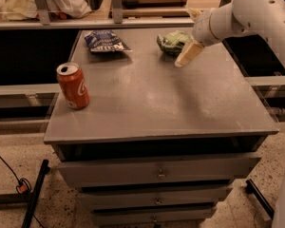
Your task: Move green jalapeno chip bag near coke can
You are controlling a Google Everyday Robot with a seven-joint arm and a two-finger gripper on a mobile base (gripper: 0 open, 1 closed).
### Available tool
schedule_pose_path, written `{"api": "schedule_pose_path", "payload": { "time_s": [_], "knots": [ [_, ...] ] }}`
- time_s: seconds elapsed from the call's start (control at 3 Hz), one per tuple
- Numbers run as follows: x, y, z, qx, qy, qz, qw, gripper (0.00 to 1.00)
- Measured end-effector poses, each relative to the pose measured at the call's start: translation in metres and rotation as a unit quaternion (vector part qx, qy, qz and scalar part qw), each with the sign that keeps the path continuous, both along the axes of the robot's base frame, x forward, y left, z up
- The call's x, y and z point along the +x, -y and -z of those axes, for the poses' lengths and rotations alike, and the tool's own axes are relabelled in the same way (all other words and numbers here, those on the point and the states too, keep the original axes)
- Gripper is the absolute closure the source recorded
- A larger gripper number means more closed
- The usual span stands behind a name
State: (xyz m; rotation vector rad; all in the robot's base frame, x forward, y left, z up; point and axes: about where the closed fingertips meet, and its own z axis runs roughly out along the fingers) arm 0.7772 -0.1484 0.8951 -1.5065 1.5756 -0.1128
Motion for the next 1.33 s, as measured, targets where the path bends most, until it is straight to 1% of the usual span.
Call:
{"api": "schedule_pose_path", "payload": {
  "time_s": [0.33,0.67,1.0,1.33],
  "knots": [
    [0.010,-0.002,0.014,0.012,-0.005,0.009,0.9999,0.00],
    [0.016,-0.004,0.023,0.020,-0.006,0.015,0.9997,0.17],
    [0.019,-0.005,0.029,0.025,-0.007,0.021,0.9994,0.42],
    [0.020,-0.008,0.032,0.015,-0.002,0.023,0.9996,0.65]
  ]
}}
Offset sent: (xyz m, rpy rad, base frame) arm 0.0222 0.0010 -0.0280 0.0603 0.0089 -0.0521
